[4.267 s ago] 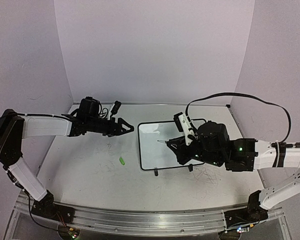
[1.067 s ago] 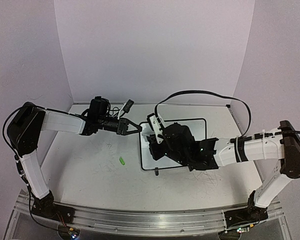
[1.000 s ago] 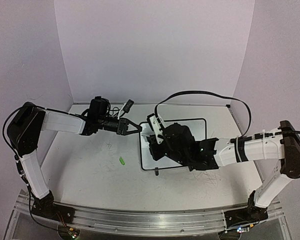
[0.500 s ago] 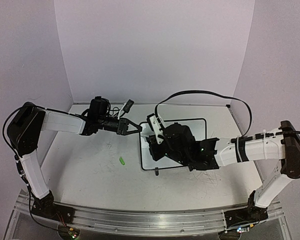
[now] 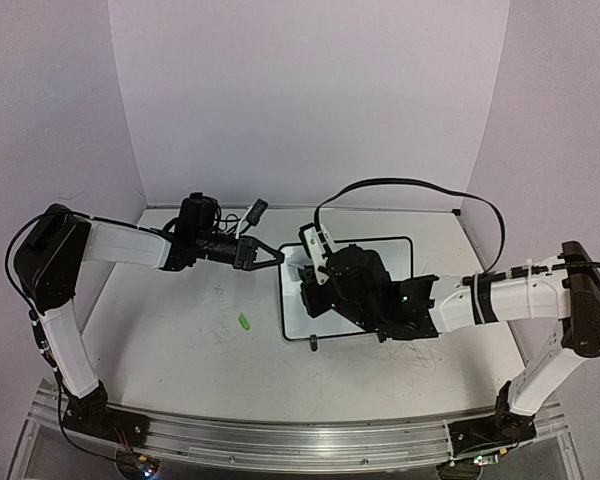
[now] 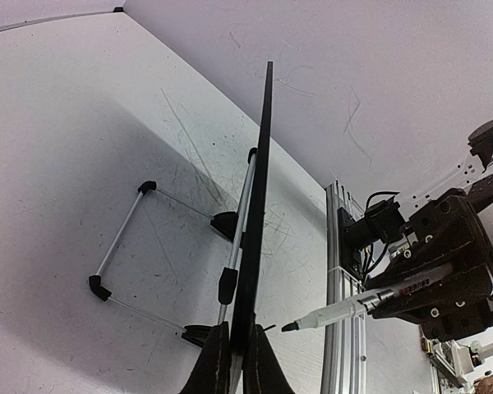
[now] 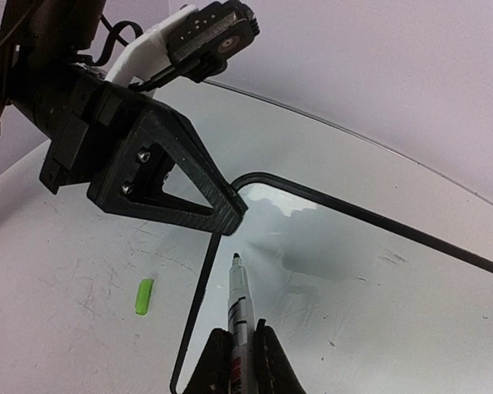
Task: Write a sentence on the whiteboard
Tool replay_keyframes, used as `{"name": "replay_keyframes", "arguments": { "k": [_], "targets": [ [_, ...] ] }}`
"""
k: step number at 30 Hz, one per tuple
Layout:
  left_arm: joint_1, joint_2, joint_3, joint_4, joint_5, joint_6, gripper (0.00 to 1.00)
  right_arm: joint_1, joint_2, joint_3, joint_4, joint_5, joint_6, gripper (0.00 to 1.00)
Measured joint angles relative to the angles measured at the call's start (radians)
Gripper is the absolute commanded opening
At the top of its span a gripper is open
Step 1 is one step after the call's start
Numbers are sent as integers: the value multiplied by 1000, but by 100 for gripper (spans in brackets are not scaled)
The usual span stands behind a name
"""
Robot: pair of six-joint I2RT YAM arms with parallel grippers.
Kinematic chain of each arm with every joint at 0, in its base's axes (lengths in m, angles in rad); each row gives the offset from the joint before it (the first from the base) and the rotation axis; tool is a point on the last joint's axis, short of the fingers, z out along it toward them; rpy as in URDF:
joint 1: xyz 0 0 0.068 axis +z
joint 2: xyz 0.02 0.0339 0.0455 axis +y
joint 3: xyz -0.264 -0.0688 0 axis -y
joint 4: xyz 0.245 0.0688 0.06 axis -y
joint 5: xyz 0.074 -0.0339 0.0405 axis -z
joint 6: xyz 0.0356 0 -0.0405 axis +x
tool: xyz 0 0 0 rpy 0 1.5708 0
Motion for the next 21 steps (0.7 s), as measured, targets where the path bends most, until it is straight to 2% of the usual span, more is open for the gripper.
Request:
{"name": "replay_keyframes", "arguments": {
  "k": [21],
  "targets": [
    [-2, 0, 0, 1, -1, 0, 0, -7, 33, 38, 2, 40, 0, 0]
  ]
}}
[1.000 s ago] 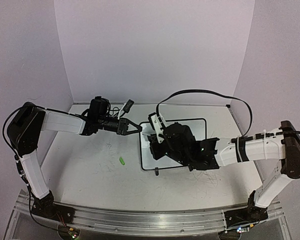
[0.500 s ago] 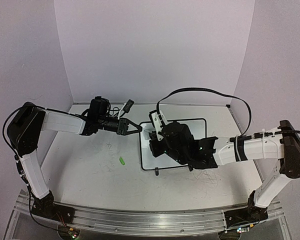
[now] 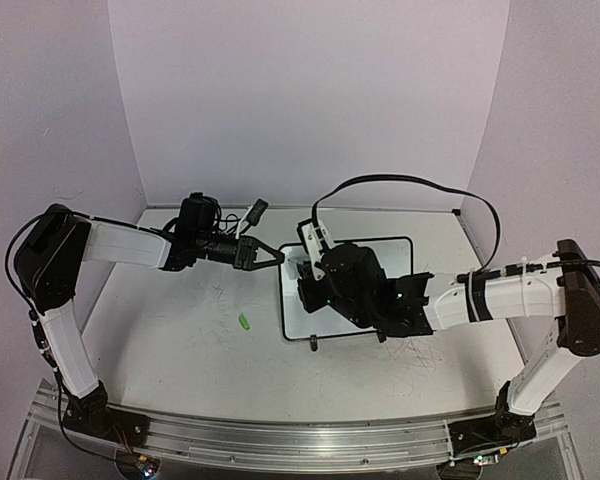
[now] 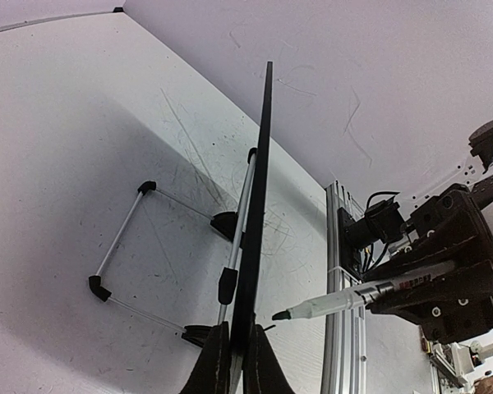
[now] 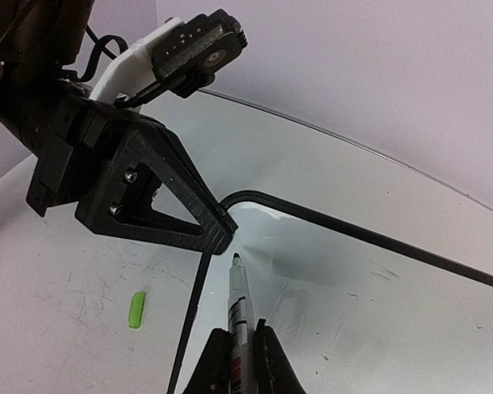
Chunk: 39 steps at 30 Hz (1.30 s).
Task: Write a sentence on the whiteboard
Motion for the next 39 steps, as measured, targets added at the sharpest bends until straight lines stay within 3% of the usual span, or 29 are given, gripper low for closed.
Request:
{"name": "replay_keyframes", "arguments": {
  "k": [39],
  "targets": [
    [-3, -2, 0, 1, -11, -3, 0, -7, 26, 2, -10, 4, 49, 0]
  ]
}}
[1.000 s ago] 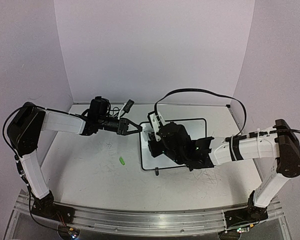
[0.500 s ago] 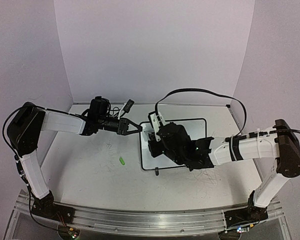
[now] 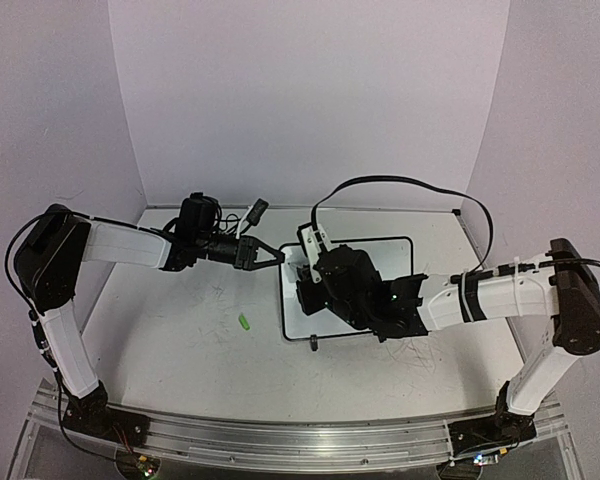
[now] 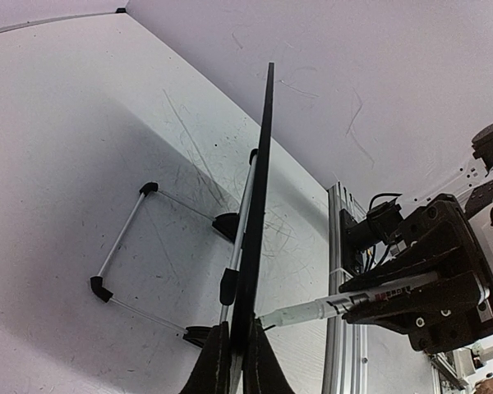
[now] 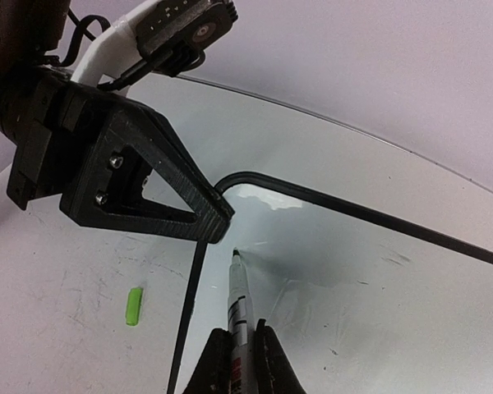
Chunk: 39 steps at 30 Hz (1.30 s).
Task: Write a sentence on the whiteboard
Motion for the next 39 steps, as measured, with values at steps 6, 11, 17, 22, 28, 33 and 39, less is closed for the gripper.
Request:
{"name": "replay_keyframes", "arguments": {
  "k": [6, 11, 17, 22, 28, 33, 39],
  "targets": [
    [0, 0, 0, 0, -1, 0, 0, 0, 0, -1, -7, -9, 13, 0],
    [0, 0, 0, -1, -5, 0, 0, 0, 0, -13, -7, -20, 28, 0],
    [0, 0, 0, -1, -7, 0, 0, 5, 0, -34, -6, -43, 52, 0],
    [0, 0, 0, -1, -7, 0, 0, 9, 0, -42, -9, -54, 67, 0],
    [0, 0, 0, -1, -7, 0, 0, 10, 0, -42, -13, -54, 72, 0],
    [0, 0, 0, -1, -7, 0, 0, 10, -5, -43, -14, -62, 72, 0],
    [-2, -2, 0, -1, -6, 0, 0, 10, -64, -75, 4, -77, 66, 0]
  ]
}}
